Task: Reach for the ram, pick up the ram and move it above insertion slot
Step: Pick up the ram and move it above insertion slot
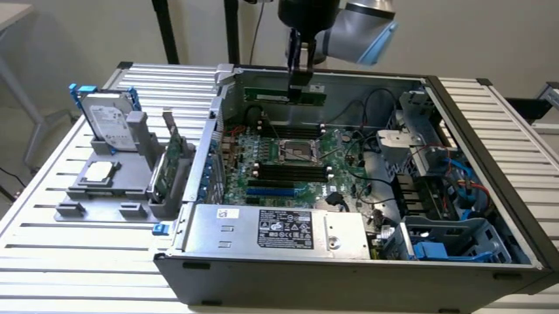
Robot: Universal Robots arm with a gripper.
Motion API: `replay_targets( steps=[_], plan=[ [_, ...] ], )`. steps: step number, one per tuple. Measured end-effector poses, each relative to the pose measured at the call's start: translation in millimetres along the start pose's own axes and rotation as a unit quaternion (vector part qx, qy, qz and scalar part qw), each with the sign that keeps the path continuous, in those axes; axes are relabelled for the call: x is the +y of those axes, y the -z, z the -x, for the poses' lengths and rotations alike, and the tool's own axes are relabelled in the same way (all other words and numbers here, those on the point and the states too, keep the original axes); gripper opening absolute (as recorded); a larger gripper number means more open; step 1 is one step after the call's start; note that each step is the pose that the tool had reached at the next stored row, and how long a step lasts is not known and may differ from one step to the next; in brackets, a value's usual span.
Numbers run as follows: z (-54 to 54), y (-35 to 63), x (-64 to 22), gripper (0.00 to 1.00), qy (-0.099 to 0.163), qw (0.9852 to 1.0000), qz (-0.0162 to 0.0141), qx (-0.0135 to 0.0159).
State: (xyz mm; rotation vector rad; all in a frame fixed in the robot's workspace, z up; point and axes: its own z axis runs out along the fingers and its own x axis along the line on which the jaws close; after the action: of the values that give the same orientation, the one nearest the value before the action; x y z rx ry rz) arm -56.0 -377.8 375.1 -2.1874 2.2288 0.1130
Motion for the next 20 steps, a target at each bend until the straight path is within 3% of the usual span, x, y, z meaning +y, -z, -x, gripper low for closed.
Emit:
replay_targets(
  steps=[5, 20],
  plan=[
    [0.1, -1.8, -9.1, 0.13, -0.003, 1.0000, -0.0006, -0.0019],
    [0.1, -1.9, -9.3, 0.13, -0.004, 1.0000, -0.0008, -0.0025]
  ],
)
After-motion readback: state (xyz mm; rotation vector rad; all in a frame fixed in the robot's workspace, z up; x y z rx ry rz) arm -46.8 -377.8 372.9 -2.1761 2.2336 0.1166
